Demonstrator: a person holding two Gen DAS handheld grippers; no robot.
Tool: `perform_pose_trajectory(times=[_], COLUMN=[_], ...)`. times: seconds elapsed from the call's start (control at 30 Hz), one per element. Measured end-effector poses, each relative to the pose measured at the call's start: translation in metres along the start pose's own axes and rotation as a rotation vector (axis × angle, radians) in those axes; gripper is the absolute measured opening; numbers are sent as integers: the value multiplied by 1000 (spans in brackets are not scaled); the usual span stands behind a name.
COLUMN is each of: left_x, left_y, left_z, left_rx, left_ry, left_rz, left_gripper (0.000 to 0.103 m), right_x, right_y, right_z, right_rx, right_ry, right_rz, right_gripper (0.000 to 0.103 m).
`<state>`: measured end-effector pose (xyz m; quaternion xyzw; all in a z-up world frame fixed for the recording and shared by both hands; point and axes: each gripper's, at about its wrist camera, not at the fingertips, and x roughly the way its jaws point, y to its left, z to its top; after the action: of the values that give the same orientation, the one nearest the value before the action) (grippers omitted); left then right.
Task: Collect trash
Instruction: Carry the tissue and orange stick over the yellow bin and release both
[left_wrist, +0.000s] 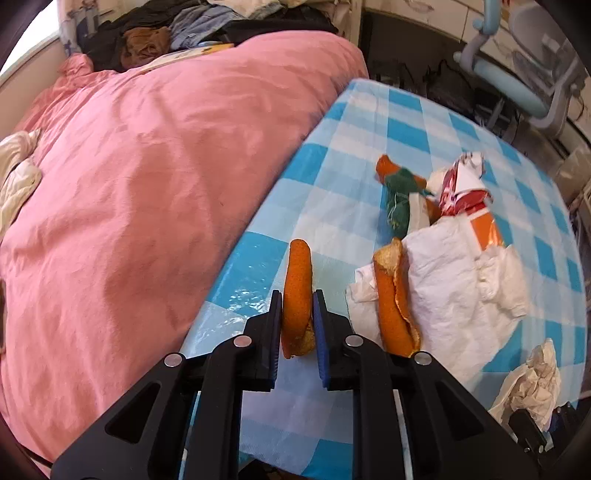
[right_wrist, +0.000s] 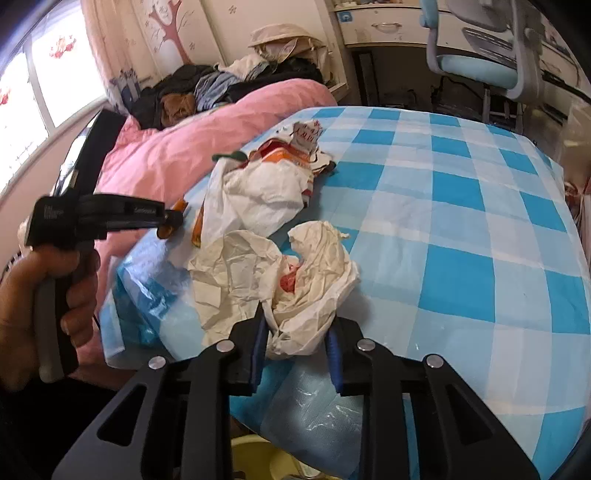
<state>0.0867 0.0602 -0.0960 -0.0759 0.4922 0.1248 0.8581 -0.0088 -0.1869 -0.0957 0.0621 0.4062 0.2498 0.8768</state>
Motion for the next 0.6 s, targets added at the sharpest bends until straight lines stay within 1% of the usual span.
perform_pose_trajectory(times=[0.17, 0.3, 0.47, 0.6], left_x=[-24, -44, -70, -83], left_y=[2, 2, -4, -8], left_z=[-4, -8, -20, -32], left_rx=[-25, -21, 14, 30], left_ry=[-67, -125, -194, -209], left_rz=[-73, -141, -179, -210], left_gripper=[16, 16, 16, 16], right_x=[-3, -9, -18, -27], right_y=[-2, -3, -1, 3], right_z=[2, 1, 0, -3], right_rx=[11, 25, 24, 10], right_ry=[-14, -26, -40, -46], right_rz=[8, 16, 23, 25], right_gripper=[28, 28, 28, 28])
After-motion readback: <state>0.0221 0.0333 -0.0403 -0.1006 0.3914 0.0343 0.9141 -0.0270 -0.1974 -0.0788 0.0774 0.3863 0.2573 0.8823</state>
